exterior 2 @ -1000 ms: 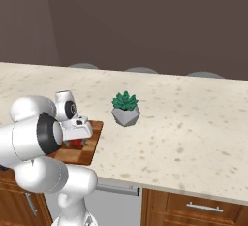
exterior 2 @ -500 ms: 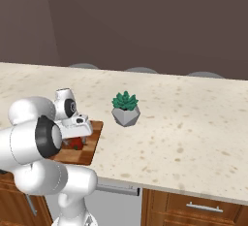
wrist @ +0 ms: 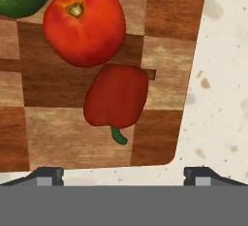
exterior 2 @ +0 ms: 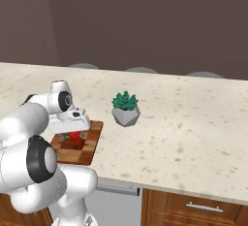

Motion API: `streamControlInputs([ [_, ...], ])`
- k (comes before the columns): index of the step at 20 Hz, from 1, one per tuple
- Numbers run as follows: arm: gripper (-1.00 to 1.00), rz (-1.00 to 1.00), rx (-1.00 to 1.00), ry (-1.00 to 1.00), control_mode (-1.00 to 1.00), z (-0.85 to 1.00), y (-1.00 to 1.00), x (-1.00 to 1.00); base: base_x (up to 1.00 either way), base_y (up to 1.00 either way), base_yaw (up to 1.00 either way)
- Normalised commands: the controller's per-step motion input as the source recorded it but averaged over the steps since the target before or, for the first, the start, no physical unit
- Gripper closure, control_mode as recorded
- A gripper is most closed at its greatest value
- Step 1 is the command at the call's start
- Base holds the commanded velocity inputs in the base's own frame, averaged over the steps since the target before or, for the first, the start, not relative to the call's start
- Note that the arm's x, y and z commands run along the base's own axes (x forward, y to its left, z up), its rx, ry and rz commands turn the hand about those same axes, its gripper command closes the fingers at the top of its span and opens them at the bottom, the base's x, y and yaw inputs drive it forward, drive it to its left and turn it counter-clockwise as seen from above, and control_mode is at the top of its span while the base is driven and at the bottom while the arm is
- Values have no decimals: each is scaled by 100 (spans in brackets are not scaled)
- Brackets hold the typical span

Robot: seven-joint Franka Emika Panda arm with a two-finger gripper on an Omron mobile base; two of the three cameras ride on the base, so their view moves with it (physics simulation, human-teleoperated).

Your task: Place the avocado, onion, tomato, and bell pepper on the cutting board.

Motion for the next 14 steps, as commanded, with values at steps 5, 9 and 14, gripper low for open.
streamControlInputs([
  [5,-100,0,4,0,-100,43,-19,-16,0,0,0],
  [9,-100,0,5,0,-100,44,-27,-37,0,0,0],
  [14,-100,0,4,0,-100,45,-27,-39,0,0,0],
])
